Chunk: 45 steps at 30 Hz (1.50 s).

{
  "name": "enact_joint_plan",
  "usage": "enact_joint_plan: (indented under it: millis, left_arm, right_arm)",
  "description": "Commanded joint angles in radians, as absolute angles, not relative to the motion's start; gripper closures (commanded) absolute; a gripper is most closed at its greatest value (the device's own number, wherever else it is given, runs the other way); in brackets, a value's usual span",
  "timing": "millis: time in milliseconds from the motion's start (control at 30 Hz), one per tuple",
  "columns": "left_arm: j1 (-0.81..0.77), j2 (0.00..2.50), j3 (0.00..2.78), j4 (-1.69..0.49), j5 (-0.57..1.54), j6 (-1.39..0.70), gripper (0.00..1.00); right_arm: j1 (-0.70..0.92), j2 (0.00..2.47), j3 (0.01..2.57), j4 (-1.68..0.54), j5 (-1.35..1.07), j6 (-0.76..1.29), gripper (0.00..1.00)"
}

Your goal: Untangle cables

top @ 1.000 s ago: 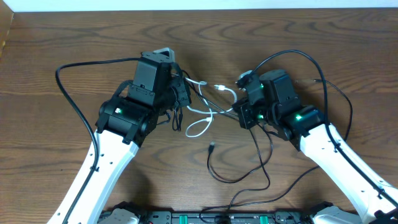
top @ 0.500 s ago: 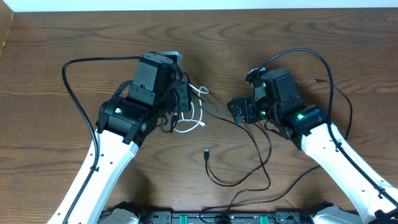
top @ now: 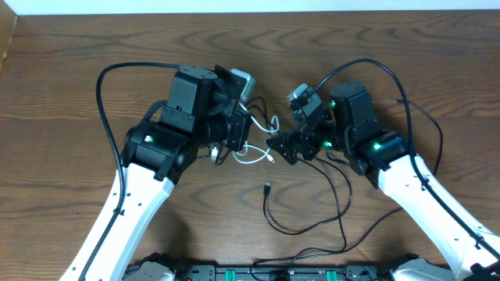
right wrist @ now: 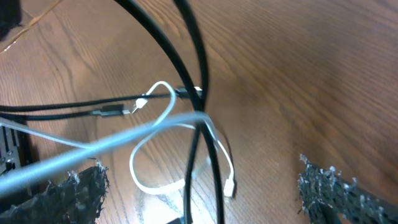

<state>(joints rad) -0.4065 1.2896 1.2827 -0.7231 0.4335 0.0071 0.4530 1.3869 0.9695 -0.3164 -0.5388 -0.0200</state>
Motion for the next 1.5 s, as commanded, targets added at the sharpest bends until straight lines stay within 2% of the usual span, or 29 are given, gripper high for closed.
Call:
enact_joint_plan:
  millis: [0, 100, 133, 167, 200, 267, 300, 333, 367, 500, 733, 833, 1167, 1467]
  left_arm:
    - [-0.404, 1.269, 1.294, -0.706, 0.577, 0.062, 0.92]
    - [-0.404, 1.262, 1.294, -0.705, 0.651, 0.120, 0.92]
    - [-0.404, 1.259, 1.294, -0.705, 0.674, 0.138, 0.92]
    - [-0.404, 1.256, 1.294, -0.705, 0.694, 0.155, 0.92]
    - [-0.404, 1.253, 1.294, -0.705, 0.708, 0.169, 0.92]
    - [-0.404, 1.246, 1.294, -0.706, 0.710, 0.177, 0.92]
    - [-0.404, 1.243, 1.294, -0.706, 0.706, 0.184, 0.92]
    - [-0.404, 1.237, 1.294, -0.709, 0.664, 0.183, 0.92]
    - [-0.404, 1.234, 1.294, -0.713, 0.618, 0.183, 0.92]
    - [-0.404, 1.229, 1.294, -0.756, 0.358, 0.183, 0.92]
    - [-0.402, 1.242, 1.292, -0.842, -0.296, 0.183, 0.92]
    - [-0.384, 1.266, 1.292, -0.850, -0.463, 0.183, 0.92]
    - [-0.206, 1.404, 1.292, -0.851, -0.497, 0.122, 0.92]
    - [-0.138, 1.554, 1.292, -0.805, -0.427, 0.095, 0.92]
  right_arm:
    - [0.452, 1.394, 0.972, -0.306, -0.543, -0.050, 0.03]
    - [0.452, 1.413, 0.972, -0.300, -0.516, -0.049, 0.04]
    - [0.452, 1.423, 0.972, -0.298, -0.509, -0.049, 0.06]
    - [0.453, 1.433, 0.972, -0.295, -0.503, -0.049, 0.12]
    - [0.452, 1.451, 0.972, -0.293, -0.500, -0.049, 0.24]
    - [0.452, 1.480, 0.972, -0.288, -0.498, -0.046, 0.57]
    - [0.452, 1.493, 0.972, -0.287, -0.498, -0.046, 0.69]
    - [0.451, 1.518, 0.972, -0.287, -0.490, -0.029, 0.92]
    - [0.450, 1.530, 0.972, -0.287, -0.471, -0.003, 0.99]
    - [0.440, 1.543, 0.972, -0.288, -0.413, 0.045, 0.99]
    - [0.353, 1.543, 0.972, -0.281, -0.303, 0.055, 0.99]
    - [0.308, 1.543, 0.972, -0.272, -0.278, 0.055, 0.99]
    - [0.160, 1.543, 0.972, -0.221, -0.276, 0.095, 0.98]
    - [0.158, 1.545, 0.972, -0.168, -0.289, 0.096, 0.98]
